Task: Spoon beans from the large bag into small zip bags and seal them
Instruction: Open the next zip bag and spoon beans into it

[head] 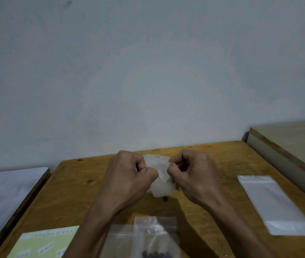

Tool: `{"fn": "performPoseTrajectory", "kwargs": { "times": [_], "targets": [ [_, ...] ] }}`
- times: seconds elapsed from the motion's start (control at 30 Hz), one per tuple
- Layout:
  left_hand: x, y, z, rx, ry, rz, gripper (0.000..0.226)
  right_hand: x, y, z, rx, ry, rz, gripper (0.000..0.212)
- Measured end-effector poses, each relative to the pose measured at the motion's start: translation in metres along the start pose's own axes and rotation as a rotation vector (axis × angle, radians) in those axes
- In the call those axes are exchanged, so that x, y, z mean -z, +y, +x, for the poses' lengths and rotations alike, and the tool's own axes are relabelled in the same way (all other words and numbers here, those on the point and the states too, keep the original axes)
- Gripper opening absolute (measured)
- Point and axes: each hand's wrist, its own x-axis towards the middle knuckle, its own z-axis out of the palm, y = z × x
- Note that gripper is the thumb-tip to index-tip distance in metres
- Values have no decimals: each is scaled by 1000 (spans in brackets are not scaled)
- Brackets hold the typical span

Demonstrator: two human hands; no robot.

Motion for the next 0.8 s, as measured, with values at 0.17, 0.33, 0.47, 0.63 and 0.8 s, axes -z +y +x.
{"fn": "performPoseTrajectory", "kwargs": {
  "times": [0.17,0.33,0.47,0.63,0.8],
  "targets": [
    [5,2,7,10,-15,-100,34,-2,-13,-3,111,-67,83,14],
    [17,-16,7,-91,-226,199,113,-9,-5,6,-101,-185,308,17],
    [5,-32,4,-158,-304,422,130,-18,1,3,-213,-273,454,11],
    [-8,-41,-5,-194,-361,564,111,-29,21,-2,-27,-245,20,19],
    [-18,-45,-12,-187,-429,540,101,-17,22,-10,11,-520,184,25]
  ]
}}
